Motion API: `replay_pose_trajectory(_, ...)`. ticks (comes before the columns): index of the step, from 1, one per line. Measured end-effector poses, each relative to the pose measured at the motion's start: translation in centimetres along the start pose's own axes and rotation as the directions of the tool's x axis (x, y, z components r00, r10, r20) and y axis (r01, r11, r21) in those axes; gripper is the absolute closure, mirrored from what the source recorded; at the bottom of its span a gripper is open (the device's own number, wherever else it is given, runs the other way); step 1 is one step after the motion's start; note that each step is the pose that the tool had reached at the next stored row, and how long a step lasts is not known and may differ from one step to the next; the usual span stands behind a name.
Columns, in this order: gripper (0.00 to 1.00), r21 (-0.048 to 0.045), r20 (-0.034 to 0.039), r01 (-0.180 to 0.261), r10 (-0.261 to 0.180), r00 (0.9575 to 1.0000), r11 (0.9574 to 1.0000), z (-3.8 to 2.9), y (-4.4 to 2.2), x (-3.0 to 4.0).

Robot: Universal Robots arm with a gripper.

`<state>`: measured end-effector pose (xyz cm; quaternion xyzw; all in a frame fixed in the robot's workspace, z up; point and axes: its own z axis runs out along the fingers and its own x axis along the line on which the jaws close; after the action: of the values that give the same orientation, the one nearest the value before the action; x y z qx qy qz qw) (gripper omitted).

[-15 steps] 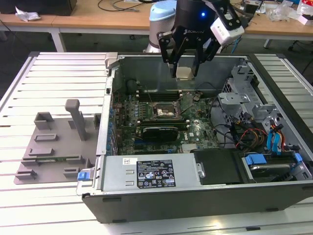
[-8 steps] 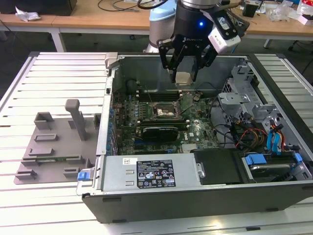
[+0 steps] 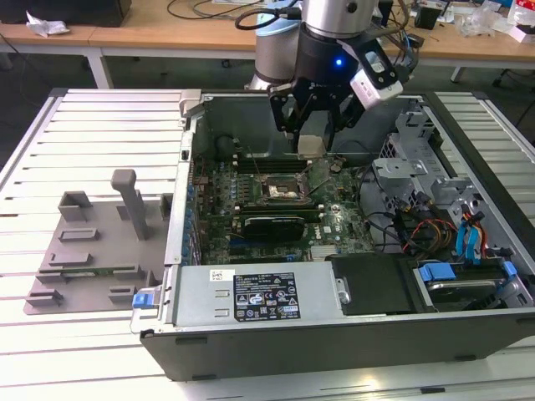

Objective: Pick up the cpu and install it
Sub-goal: 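Pick up the cpu and move it towards the insertion slot, then place the cpu into insertion slot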

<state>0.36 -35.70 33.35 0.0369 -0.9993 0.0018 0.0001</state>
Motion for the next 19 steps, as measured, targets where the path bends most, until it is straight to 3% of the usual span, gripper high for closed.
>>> replay_pose_trajectory(7,0.45,0.0000,0.0000,0.000,0.000,1.0000,1.0000,0.84,0.37,-0.03)
replay_pose_trajectory(19,0.45,-0.0001,0.0001,0.000,0.000,1.0000,1.0000,0.88,0.38,-0.03)
